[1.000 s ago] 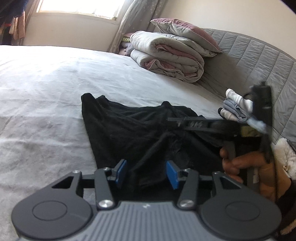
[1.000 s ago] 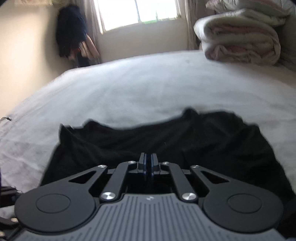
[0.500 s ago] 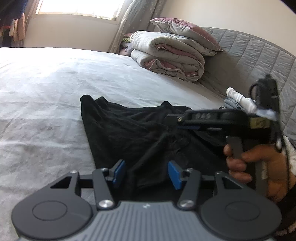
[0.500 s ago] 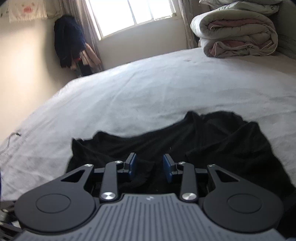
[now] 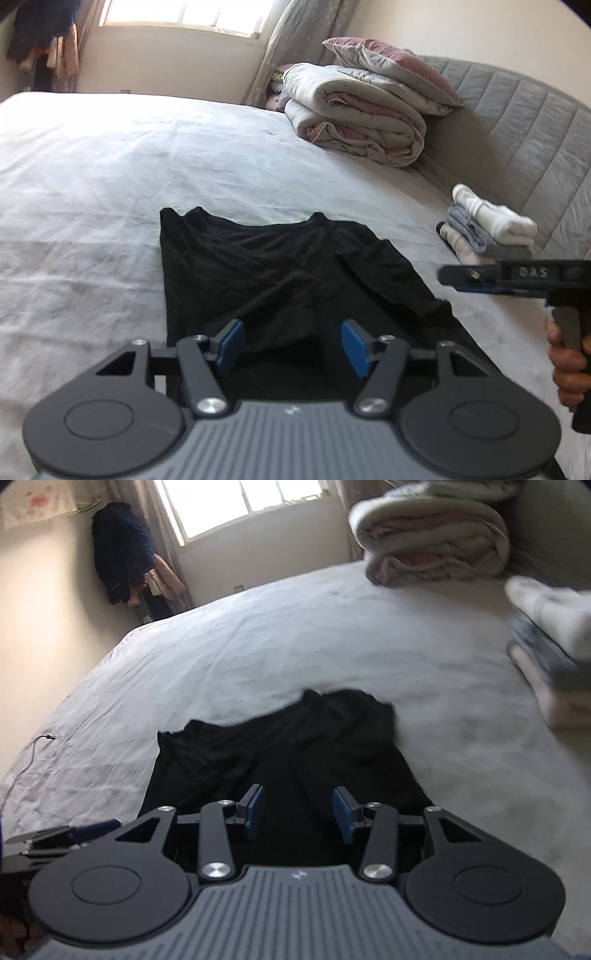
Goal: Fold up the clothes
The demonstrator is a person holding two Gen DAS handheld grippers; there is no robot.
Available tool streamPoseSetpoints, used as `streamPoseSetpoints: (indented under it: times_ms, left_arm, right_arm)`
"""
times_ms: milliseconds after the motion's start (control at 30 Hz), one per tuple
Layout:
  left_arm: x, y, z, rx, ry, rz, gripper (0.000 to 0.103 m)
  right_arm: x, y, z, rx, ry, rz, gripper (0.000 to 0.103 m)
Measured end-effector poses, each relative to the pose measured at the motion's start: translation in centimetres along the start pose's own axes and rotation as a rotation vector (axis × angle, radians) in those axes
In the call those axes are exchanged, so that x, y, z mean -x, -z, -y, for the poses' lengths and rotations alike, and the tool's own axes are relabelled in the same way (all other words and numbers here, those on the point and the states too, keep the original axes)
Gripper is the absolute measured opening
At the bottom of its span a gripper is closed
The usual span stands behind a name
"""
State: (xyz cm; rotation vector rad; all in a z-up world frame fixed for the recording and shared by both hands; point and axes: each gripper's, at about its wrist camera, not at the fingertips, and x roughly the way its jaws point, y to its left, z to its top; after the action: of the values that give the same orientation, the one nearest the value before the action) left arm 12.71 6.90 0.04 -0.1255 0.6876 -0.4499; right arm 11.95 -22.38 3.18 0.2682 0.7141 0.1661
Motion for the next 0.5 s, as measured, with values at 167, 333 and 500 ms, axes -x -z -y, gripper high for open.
streamPoseSetpoints:
  times_ms: [167, 333, 500]
  left_arm:
    - [4.4, 1.3, 1.3, 0.018, -0.031, -0.019, 0.063]
    - [8.2, 3.7, 1.7, 0.065, -0.043, -0.049, 0.063]
    - [10.5, 7.0, 2.2, 0.075, -0.065, -0.1, 0.063]
  right_arm:
    - [4.3, 2.1, 1.8, -0.027, 0.007, -0.04, 0.048]
    - [8.0, 4.4, 3.4, -0.053, 0.009, -0.069, 0.05]
    - [11.2, 6.4, 4.6, -0.078, 0.016, -0.072, 0.052]
